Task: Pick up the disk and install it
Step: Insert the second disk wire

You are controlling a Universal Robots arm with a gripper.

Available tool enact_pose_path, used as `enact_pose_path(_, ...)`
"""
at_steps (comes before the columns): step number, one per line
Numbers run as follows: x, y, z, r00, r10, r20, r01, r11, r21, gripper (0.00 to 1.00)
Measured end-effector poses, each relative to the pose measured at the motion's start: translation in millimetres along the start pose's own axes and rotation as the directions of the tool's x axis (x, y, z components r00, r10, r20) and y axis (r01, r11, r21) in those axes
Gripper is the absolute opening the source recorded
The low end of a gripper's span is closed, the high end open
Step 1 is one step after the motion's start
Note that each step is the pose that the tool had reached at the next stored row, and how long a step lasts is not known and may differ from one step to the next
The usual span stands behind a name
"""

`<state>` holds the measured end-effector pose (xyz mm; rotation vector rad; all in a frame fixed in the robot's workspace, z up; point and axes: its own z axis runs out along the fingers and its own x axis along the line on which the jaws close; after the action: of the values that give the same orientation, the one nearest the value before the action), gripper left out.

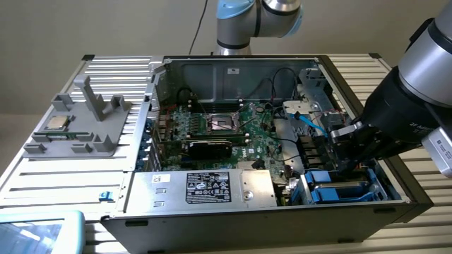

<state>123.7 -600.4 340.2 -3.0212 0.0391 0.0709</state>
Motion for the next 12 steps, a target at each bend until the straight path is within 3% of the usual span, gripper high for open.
enact_pose_path(4,-0.5,-2.1,-17.4,1.0000,0.000,0.0020,0.000,1.0000,-0.0027,0.11)
enact_pose_path(12,14.0,-1.3,-19.2,1.0000,0.000,0.0022,0.000,1.0000,-0.0030,0.11)
